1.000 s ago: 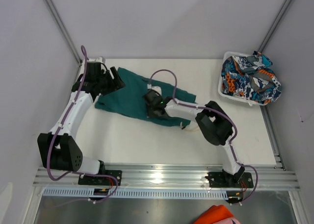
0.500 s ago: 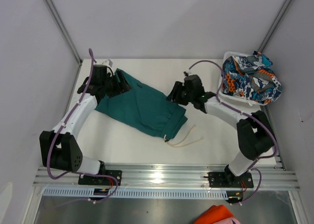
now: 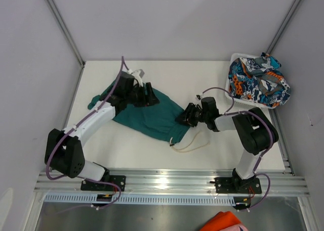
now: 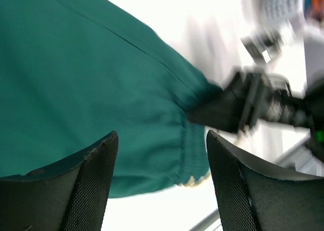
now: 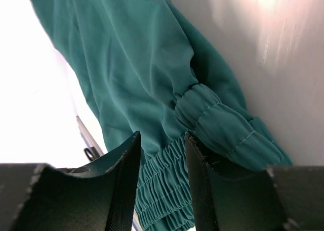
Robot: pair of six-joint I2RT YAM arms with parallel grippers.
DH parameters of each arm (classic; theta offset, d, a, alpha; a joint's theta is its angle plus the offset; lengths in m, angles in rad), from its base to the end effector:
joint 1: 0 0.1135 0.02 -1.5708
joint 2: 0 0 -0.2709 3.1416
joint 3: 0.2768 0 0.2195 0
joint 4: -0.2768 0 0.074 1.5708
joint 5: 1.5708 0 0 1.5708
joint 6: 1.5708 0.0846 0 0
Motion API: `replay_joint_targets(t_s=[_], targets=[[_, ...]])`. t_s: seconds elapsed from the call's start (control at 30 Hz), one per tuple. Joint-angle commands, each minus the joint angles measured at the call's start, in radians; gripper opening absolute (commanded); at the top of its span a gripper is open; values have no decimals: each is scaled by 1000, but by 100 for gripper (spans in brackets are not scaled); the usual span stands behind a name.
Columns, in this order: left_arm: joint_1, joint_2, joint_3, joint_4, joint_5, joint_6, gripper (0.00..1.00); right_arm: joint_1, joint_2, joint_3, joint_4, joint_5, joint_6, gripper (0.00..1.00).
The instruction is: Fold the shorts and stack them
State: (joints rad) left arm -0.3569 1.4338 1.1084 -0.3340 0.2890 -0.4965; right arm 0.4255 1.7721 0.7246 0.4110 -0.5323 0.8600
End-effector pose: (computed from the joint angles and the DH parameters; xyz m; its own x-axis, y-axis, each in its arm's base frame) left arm 0.2959 -0.1361 0.2762 -0.7648 -0.2021 -0.6118 0.2066 0.8224 -0.5300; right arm 0.3009 0.1835 0.1387 -0.9045 0.3070 -0.2961 -0.0643 0.5881 0.8063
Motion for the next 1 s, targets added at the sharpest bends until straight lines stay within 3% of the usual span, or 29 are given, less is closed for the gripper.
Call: replay_joint_targets(t_s=[0.0,0.17,0.3,0.43,0.5,0.7,0.97], targets=[[-115,-16,-48,62,16,25,72,-25,65,-17,69,-32,14,43],[-273,-48,-91,24,-118,56,72,-48,53,105,-79,3,-62,45],[-350,-50,-73,-31,-278,65,72,-86,75,222,-124,-55,-79,46],[-474,-39,-30,-86,-428,61,72,-87,-5,263,-216,-29,-124,61],[-528,-26,-22,-102,-484,46,73,-91,-48,274,-256,-29,-147,64],[-628,88,70,-145,-623,24,73,-117,-193,237,-382,106,-228,66],[-656,247,205,-189,-668,24,74,-177,-143,289,-448,167,-332,64]])
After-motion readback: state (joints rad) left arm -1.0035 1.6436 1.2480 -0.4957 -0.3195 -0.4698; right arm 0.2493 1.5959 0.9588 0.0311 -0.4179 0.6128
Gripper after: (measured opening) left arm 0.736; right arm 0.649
